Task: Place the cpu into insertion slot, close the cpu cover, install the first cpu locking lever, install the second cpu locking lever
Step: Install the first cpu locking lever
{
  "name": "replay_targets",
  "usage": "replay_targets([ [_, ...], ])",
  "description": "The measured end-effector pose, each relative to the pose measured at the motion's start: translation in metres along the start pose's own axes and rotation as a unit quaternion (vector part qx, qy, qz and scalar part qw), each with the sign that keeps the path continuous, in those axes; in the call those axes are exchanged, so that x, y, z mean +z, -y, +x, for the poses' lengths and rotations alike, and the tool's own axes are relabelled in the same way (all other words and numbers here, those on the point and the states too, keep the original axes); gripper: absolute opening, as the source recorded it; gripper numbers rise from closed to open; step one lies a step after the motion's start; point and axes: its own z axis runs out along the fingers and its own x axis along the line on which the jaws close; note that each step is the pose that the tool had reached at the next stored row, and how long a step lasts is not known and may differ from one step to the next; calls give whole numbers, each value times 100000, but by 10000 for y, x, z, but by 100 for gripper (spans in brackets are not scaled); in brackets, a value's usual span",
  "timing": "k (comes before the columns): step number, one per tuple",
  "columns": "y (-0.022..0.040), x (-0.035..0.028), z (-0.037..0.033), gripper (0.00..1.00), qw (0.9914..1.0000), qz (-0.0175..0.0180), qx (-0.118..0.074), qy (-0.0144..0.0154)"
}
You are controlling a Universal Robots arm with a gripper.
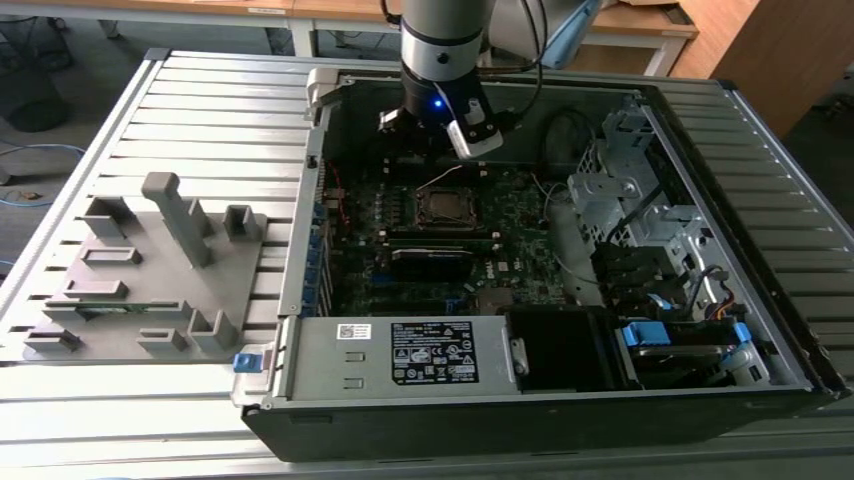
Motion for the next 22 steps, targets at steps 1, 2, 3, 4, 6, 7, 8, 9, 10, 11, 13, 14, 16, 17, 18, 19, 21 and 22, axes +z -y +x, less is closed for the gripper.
replay_targets([
  [1, 0, 0, 0, 11, 100000, 11, 0, -7],
  [2, 0, 1, 0, 11, 100000, 12, -3, -10],
  [3, -1, 4, -4, 11, 100000, -3, -9, -1],
  [4, -3, 7, -11, 11, 100000, -8, -10, 2],
  [6, -6, 11, -28, 11, 100000, -6, -3, 0],
  [7, -7, 13, -36, 11, 100000, -8, -6, 3],
  [8, -8, 15, -43, 11, 100000, -9, -4, 2],
  [9, -9, 18, -48, 11, 100000, -9, -4, 2],
  [10, -9, 23, -53, 11, 100000, -1, -3, -1],
  [11, -8, 31, -57, 11, 100000, -3, -2, 1],
  [13, -8, 45, -64, 11, 100000, -3, -1, 0],
  [14, -8, 49, -66, 11, 100000, -1, 3, 0],
  [16, -13, 59, -75, 11, 100000, 5, 2, -3],
  [17, -16, 64, -82, 11, 100000, -1, 0, -1],
  [18, -20, 69, -89, 11, 100000, -2, -2, 0],
  [19, -22, 74, -94, 11, 100000, -8, 0, 4],
  [21, -24, 85, -109, 11, 100000, -5, 1, 1],
  [22, -26, 91, -119, 11, 100000, -1, 0, 1],
])
